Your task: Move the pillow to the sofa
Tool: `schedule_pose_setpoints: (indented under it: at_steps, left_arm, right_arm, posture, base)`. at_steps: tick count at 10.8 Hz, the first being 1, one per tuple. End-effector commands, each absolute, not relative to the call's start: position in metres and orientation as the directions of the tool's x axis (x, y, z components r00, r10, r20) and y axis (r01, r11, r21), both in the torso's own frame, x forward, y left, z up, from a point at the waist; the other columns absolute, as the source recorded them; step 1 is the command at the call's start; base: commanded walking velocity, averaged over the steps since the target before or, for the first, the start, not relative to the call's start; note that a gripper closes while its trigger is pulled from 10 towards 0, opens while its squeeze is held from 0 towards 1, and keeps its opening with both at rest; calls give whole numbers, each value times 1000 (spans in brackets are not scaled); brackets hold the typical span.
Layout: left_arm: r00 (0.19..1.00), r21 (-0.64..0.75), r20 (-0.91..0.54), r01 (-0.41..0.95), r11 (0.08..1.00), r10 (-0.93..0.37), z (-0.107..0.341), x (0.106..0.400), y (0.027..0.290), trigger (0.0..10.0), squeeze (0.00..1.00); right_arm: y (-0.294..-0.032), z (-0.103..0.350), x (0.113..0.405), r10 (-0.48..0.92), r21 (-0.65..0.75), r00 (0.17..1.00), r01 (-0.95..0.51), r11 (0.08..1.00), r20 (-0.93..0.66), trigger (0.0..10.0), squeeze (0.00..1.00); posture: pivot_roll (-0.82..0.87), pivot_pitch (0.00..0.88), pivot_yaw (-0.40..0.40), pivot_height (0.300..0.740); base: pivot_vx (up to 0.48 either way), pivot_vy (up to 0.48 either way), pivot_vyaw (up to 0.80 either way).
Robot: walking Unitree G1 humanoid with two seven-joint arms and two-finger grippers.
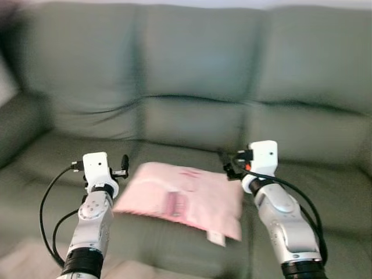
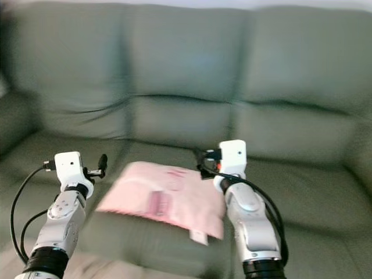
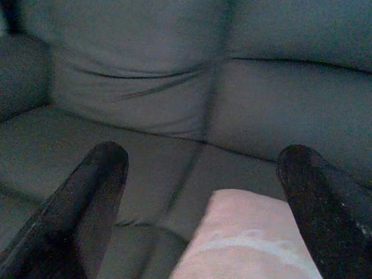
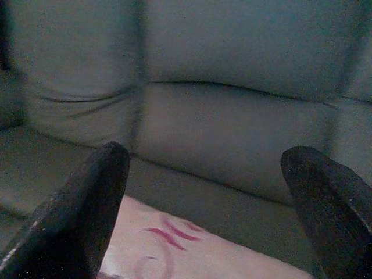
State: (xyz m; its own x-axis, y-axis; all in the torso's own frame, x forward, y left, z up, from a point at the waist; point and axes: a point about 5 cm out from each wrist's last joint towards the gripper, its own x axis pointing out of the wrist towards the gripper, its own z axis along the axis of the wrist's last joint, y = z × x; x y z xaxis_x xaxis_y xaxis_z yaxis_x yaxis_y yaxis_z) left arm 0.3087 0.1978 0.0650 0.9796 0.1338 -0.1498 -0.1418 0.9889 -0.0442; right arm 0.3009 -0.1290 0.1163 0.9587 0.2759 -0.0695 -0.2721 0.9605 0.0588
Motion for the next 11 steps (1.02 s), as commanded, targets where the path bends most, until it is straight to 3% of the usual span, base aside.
schedule_pose_setpoints:
  at_steps: [1,11]
  left_arm:
    - [981,-52,-141,-140,989,132,68,310,199,10000,0]
    - [981,-90,-164,-123,988,107,63,307,193,10000,0]
  right_arm:
    - [-131,119,300,271,72,961,-267,961,-62,10000,0]
    - [-131,118,299,282,69,956,-277,959,-84,10000,0]
  posture:
    - [-214,0,39,740]
    - [-224,1,33,740]
  base:
    - [0,0,0]
    - [0,0,0]
